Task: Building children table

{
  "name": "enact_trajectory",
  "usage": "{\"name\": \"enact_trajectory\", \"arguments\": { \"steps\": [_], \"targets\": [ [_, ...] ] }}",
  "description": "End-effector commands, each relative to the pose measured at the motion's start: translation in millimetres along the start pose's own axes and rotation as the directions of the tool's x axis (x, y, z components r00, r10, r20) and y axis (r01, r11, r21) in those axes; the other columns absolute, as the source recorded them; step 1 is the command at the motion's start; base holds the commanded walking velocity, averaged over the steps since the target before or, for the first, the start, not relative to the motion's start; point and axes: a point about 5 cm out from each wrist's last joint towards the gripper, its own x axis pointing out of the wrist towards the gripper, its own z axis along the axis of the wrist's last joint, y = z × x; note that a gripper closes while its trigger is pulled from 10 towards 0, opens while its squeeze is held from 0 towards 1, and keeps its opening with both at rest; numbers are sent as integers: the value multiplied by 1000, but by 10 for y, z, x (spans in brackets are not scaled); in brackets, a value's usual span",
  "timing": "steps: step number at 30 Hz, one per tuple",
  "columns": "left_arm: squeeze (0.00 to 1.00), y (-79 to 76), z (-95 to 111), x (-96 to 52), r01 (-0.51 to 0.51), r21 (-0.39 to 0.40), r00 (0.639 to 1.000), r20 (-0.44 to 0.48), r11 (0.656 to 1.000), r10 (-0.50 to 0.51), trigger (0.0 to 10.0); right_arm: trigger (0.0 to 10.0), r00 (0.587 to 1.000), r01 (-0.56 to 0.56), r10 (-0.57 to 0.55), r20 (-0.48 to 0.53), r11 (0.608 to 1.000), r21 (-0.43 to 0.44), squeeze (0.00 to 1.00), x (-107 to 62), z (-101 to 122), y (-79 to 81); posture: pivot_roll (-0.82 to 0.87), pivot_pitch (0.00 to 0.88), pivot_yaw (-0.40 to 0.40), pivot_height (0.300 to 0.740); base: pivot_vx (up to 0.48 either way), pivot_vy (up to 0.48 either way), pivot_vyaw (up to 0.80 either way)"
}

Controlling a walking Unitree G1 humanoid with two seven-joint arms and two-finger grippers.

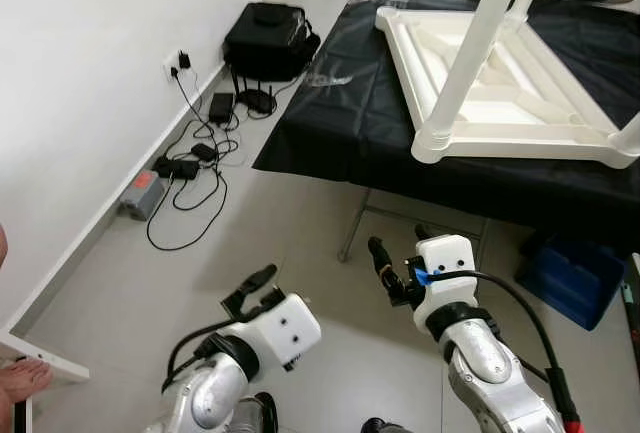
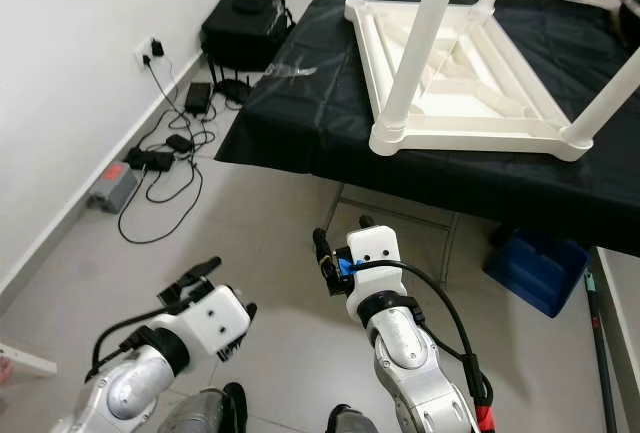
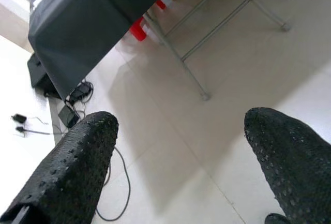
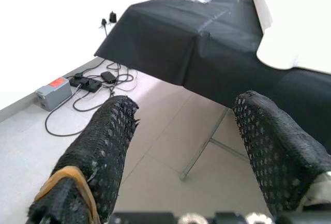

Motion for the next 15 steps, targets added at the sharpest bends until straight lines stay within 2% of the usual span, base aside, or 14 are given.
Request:
{"name": "enact_trajectory", "arguments": {
  "steps": [1,2,3,7,14,15],
  "targets": [
    [0,-19,-41,-1,17,-36,1000,-19,999,-18,10000,10000,1000,5,-5,-18,1000,0,0,-22,-60,-18,132,85,-38,740,0,0,0],
    [0,-35,-89,19,35,-96,998,-52,995,-40,10000,10000,1000,11,-10,-19,1000,2,0,-24,-70,-35,129,81,-40,740,0,0,0],
    [0,-44,-115,29,42,-115,996,-73,993,-50,10000,10000,999,21,-21,-24,1000,-1,0,-31,-85,-51,126,86,-35,740,0,0,0],
    [0,-66,-123,30,55,-114,995,-78,992,-64,10000,10000,999,27,-27,-19,1000,-3,0,-42,-86,-60,127,96,-35,740,0,0,0],
    [0,-113,-103,7,73,-115,995,-66,991,-81,10000,10000,997,71,-72,-24,997,-16,0,-88,-104,-110,116,135,-38,740,0,0,-720],
    [0,-127,-105,7,86,-135,993,-68,987,-96,10000,10000,997,76,-77,-25,997,-15,0,-94,-108,-117,118,138,-36,740,0,0,-800]
  ]
}}
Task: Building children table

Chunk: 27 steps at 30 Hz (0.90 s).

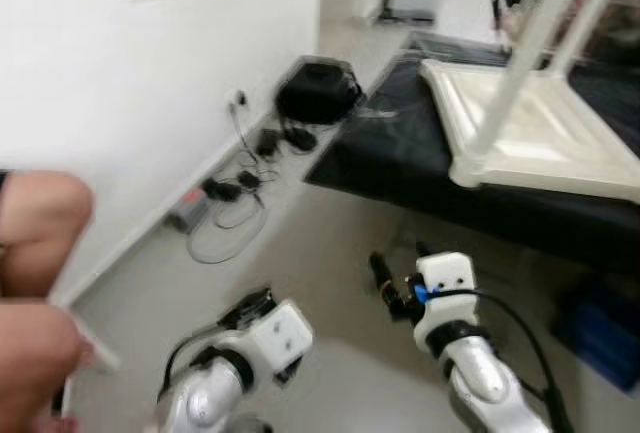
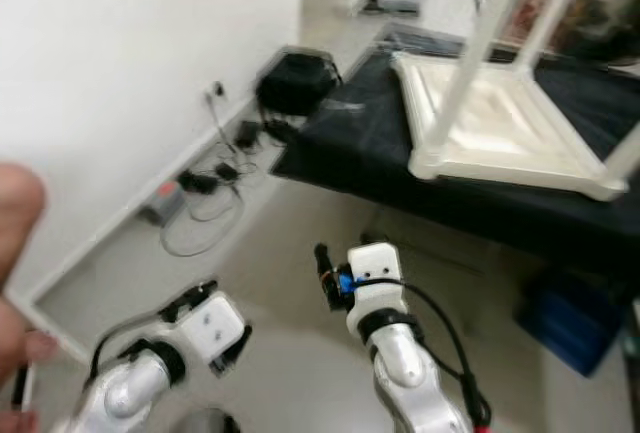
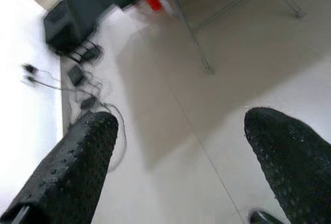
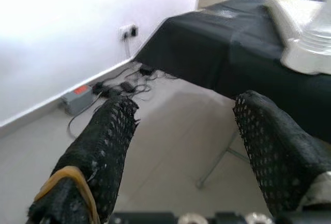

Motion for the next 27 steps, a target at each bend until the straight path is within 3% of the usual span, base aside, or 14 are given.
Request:
{"name": "enact_trajectory", "arguments": {
  "steps": [1,15,16,18,23,27],
  "targets": [
    [0,-10,5,3,23,-4,1000,0,1000,-23,10000,10000,1000,8,-8,7,1000,-1,0,-8,7,3,118,138,-36,740,0,0,-800],
    [0,-14,2,5,60,-95,998,-4,994,-61,10000,10000,1000,-1,1,24,999,-33,0,-4,44,17,113,168,-41,740,0,0,-800],
    [0,-5,55,2,30,12,999,19,999,-30,10000,10000,1000,-2,2,23,1000,-25,0,-2,36,17,114,167,-42,740,0,0,-800],
    [0,-2,74,4,22,48,999,26,999,-24,10000,10000,1000,-4,4,15,999,-38,0,3,31,15,113,169,-48,740,0,0,-800],
    [0,-9,50,16,48,-1,999,13,999,-48,10000,10000,1000,-4,5,21,999,-53,0,6,41,19,108,167,-41,740,0,0,-640],
    [0,-7,58,28,124,-131,991,56,984,-118,10000,10000,1000,-17,18,21,998,-67,0,13,48,35,111,169,-50,740,0,0,0]
  ]
}}
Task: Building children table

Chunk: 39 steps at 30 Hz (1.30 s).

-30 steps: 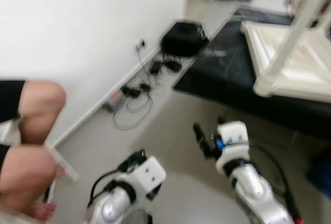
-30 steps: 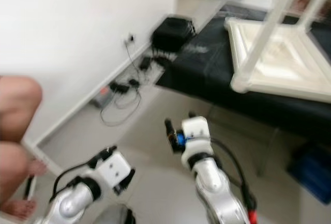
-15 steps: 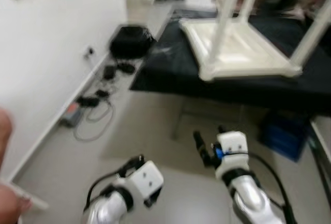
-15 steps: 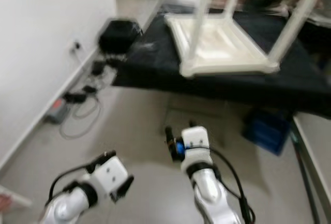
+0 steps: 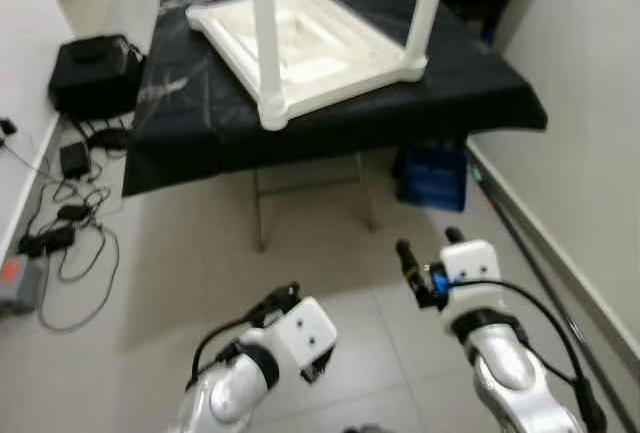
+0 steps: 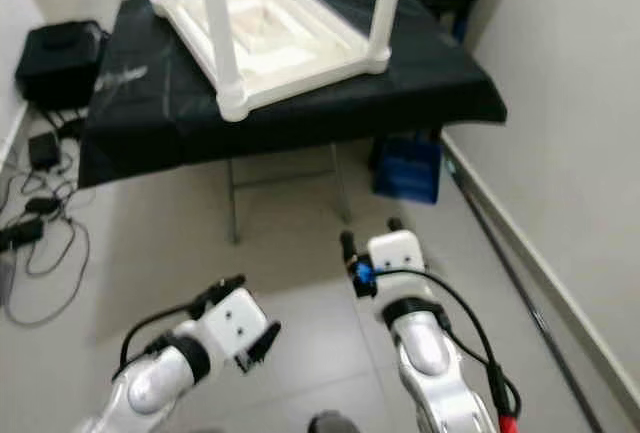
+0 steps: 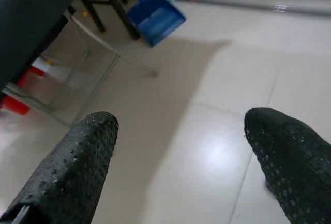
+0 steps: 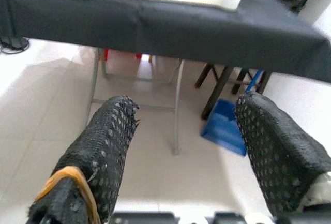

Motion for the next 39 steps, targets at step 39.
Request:
{"name": "enact_trajectory", "arguments": {
  "steps": [39],
  "targets": [
    [0,-66,70,-31,130,32,991,35,991,-131,10000,10000,1000,-28,28,11,999,-26,0,1,24,72,110,191,-42,740,0,0,0]
  ]
}}
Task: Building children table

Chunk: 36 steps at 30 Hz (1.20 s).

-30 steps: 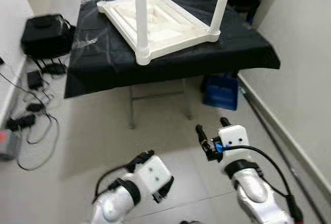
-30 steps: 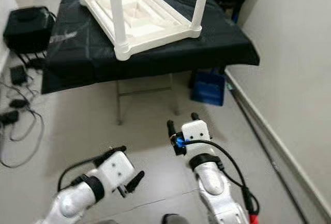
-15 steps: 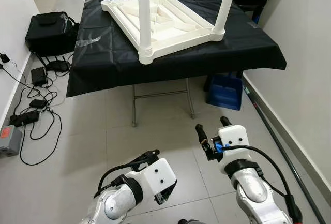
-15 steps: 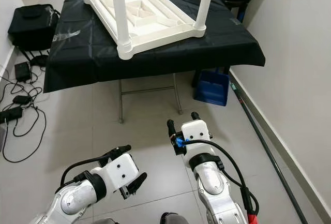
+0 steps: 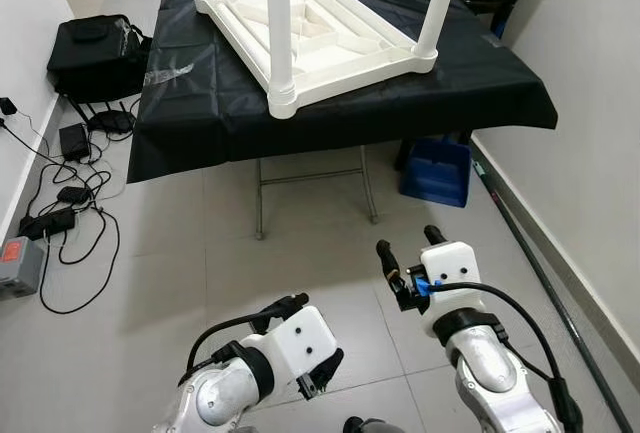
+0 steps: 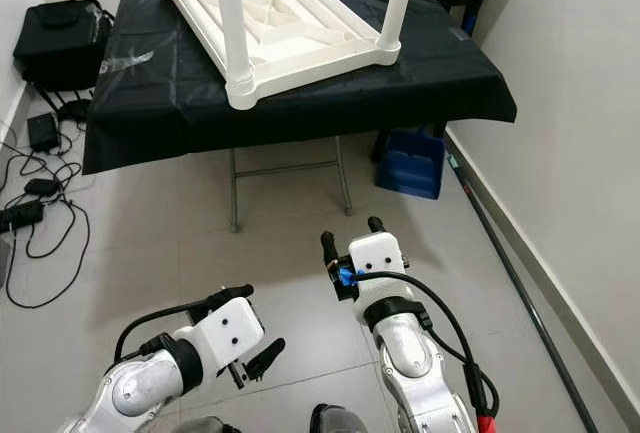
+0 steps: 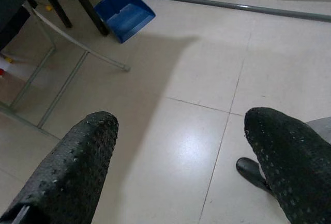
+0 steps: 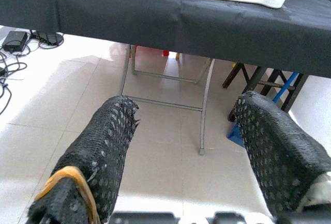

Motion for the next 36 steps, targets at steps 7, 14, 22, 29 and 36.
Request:
{"name": "enact_trajectory", "arguments": {
  "steps": [7,14,22,29,36],
  "targets": [
    [0,-14,-33,36,12,-28,1000,-6,1000,-12,10000,10000,1000,15,-15,2,1000,-16,0,7,-6,-26,124,188,-52,740,0,0,0],
    [0,-9,-43,43,13,-37,1000,-7,999,-14,10000,10000,1000,8,-8,0,1000,-18,0,19,-12,-16,127,185,-45,740,0,0,0],
    [0,-3,-48,59,16,-41,1000,-6,999,-17,10000,10000,1000,-2,2,2,1000,-18,0,31,-11,-6,130,184,-41,740,0,0,0],
    [0,2,-56,69,16,-43,1000,-6,999,-16,10000,10000,1000,-4,4,7,1000,-26,0,40,-12,-3,132,175,-43,740,0,0,0],
    [0,14,-77,62,16,-46,1000,-7,999,-16,10000,10000,1000,-4,5,9,1000,-28,0,49,-13,18,136,169,-26,740,0,0,0]
  ]
}}
